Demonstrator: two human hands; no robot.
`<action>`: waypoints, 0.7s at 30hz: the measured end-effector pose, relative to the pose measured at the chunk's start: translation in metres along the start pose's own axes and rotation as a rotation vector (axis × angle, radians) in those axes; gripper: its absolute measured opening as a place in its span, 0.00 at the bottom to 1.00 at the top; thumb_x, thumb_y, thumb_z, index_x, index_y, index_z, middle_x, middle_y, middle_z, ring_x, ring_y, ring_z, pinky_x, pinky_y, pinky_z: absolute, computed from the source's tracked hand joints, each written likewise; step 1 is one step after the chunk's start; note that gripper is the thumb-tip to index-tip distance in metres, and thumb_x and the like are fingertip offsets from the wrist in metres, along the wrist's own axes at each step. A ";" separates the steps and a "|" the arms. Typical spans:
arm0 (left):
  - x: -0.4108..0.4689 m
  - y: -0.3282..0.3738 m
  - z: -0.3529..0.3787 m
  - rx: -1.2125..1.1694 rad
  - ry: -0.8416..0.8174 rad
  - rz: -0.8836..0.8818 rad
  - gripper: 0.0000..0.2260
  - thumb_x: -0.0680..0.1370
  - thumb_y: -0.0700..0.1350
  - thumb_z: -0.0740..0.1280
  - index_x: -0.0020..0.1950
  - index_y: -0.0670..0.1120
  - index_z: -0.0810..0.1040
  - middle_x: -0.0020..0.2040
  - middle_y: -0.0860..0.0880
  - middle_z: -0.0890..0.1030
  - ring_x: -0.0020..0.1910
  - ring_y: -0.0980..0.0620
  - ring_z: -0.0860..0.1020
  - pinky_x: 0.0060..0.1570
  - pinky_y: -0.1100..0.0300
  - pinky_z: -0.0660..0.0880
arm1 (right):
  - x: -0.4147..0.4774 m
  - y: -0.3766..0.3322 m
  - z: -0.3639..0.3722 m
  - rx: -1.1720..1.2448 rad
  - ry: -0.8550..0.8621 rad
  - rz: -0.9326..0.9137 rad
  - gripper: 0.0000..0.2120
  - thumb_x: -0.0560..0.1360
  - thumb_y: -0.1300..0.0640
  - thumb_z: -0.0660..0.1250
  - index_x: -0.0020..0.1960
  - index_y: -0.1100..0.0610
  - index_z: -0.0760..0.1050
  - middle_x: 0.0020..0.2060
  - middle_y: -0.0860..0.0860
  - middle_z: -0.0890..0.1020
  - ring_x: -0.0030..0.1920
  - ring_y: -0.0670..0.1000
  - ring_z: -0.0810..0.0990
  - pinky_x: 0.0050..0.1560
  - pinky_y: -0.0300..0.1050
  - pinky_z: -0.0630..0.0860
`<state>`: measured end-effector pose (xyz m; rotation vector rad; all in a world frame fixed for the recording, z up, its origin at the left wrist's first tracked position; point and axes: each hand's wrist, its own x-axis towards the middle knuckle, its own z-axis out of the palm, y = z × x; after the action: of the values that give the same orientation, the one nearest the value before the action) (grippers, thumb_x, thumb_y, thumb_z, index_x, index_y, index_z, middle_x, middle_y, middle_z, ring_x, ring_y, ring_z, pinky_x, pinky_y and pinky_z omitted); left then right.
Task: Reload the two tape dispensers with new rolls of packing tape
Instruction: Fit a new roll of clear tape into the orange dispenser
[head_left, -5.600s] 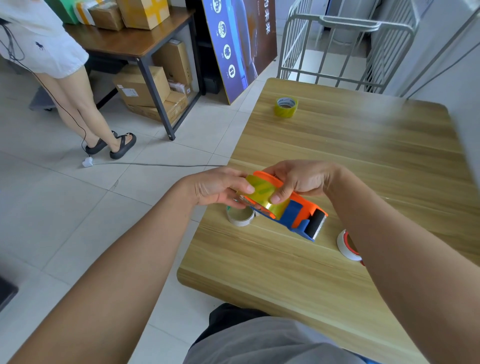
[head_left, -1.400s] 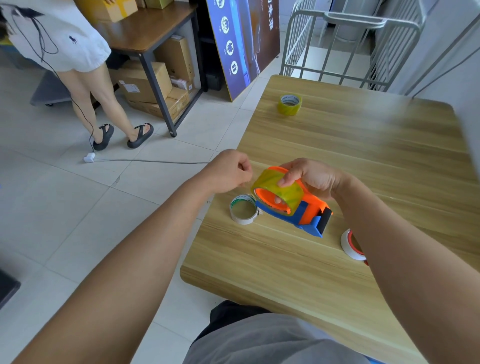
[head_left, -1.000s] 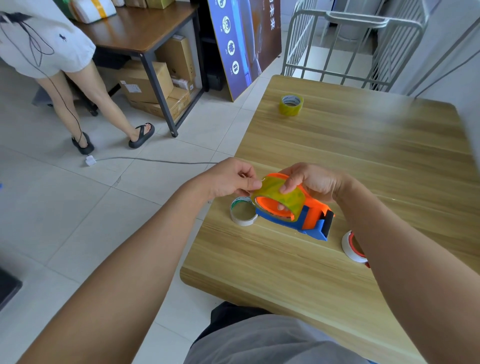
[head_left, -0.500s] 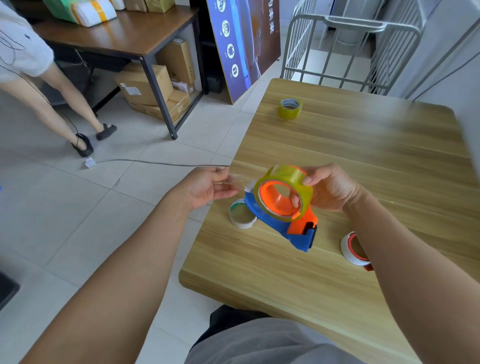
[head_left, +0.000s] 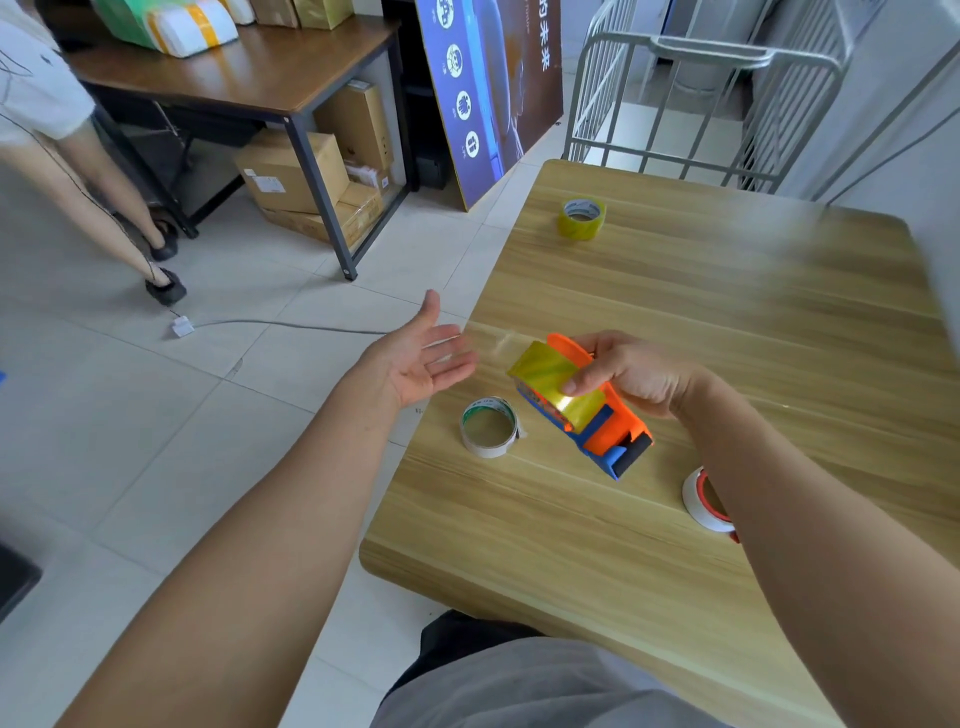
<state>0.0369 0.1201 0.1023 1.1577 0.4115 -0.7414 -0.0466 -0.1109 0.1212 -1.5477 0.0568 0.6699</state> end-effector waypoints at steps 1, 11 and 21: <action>-0.001 -0.001 0.001 0.025 0.057 -0.012 0.25 0.72 0.57 0.68 0.57 0.38 0.74 0.53 0.41 0.79 0.49 0.42 0.81 0.40 0.50 0.81 | 0.001 0.000 0.001 -0.014 0.042 0.003 0.17 0.62 0.64 0.69 0.51 0.59 0.78 0.39 0.57 0.82 0.36 0.55 0.81 0.38 0.46 0.78; -0.009 -0.029 0.045 0.464 -0.041 0.018 0.23 0.68 0.54 0.74 0.56 0.40 0.78 0.51 0.42 0.83 0.52 0.45 0.81 0.51 0.51 0.78 | 0.012 -0.007 0.034 -0.609 0.365 -0.030 0.08 0.68 0.59 0.73 0.42 0.52 0.74 0.32 0.47 0.72 0.34 0.49 0.71 0.34 0.40 0.66; -0.002 -0.025 0.037 0.310 -0.173 0.198 0.12 0.71 0.35 0.71 0.53 0.41 0.76 0.46 0.42 0.82 0.42 0.46 0.82 0.46 0.47 0.80 | 0.011 -0.009 0.040 -0.684 0.335 -0.100 0.11 0.72 0.59 0.69 0.35 0.47 0.72 0.30 0.44 0.70 0.31 0.44 0.70 0.29 0.29 0.66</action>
<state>0.0152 0.0813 0.0999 1.3889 0.0349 -0.7405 -0.0489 -0.0695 0.1268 -2.2959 -0.0004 0.3520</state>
